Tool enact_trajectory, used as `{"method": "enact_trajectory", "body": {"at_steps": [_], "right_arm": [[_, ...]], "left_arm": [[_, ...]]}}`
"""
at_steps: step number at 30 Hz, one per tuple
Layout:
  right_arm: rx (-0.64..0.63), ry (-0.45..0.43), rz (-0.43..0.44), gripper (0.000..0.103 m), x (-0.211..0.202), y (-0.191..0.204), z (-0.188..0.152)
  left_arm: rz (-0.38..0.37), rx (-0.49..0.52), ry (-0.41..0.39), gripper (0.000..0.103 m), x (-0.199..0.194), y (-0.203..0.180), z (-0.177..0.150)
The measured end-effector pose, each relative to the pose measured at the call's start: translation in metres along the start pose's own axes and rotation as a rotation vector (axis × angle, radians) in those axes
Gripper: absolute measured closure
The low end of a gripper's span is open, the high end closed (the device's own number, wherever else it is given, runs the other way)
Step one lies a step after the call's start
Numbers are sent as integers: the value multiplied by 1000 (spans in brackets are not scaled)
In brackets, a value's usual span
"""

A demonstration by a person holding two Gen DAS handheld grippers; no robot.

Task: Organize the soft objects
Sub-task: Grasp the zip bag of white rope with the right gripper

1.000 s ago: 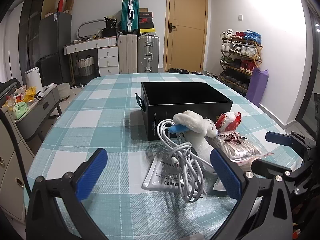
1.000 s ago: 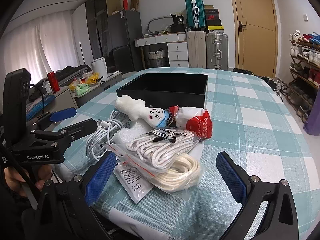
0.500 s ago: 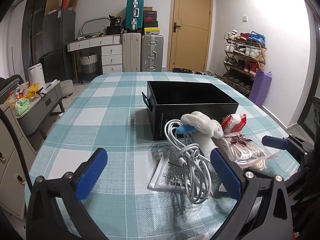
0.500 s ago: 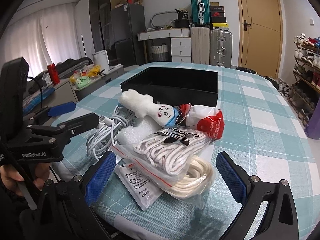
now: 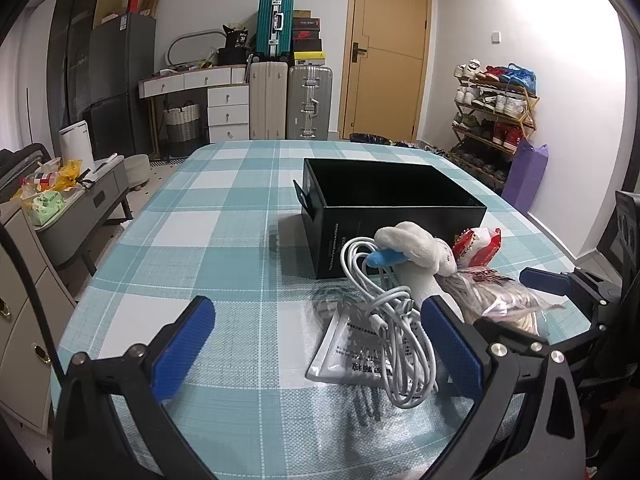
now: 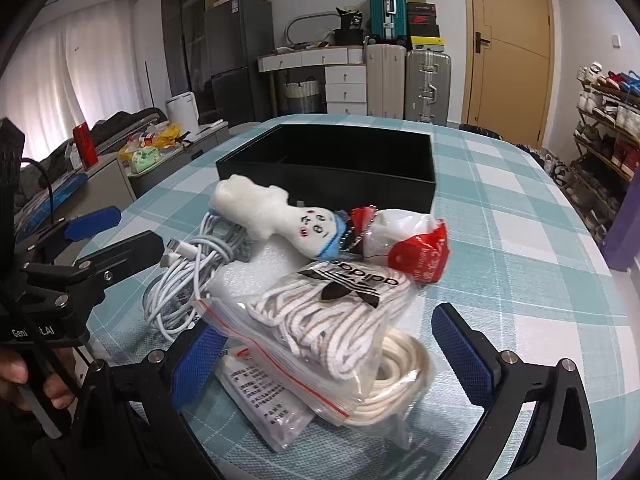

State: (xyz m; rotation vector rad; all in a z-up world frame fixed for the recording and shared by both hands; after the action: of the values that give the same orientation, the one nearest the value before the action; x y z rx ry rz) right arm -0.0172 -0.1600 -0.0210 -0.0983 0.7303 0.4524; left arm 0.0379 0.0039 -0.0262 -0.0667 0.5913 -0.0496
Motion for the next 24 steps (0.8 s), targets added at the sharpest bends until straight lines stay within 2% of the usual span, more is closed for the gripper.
{"method": "enact_trajectory", "body": {"at_steps": [4,9,15,17,24], "right_arm": [[15,-4,-5,4,-1,-5,0],[27,0,4,11,3,-3,-1],[59,1,1,29,10,-7,1],[69,-5,-4,39,10,-9,1],[75,-40,-16,56,4,-14,1]], "left_arm": [[0,2,4,0,1,0,-1],[-2,1,9,0,3,-1,-2],[-3,11,9,0,3,-3,-3],[-4,12,10,0,3,-3,-4],[-6,13,14,0,4,-4,-4]]}}
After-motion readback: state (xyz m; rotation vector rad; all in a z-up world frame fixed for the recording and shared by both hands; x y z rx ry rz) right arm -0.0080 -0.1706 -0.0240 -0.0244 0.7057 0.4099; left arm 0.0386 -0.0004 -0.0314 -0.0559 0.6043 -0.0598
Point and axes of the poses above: each gripper's, at about its wrist camera, not at the fingertips, and x roughly the way its jaws point, y to its left, z to its top, the point moved 4 cm from there along x, roughly the way its jaws point, and after that the axes turned 1 degree about z, right-handed, at the moved point
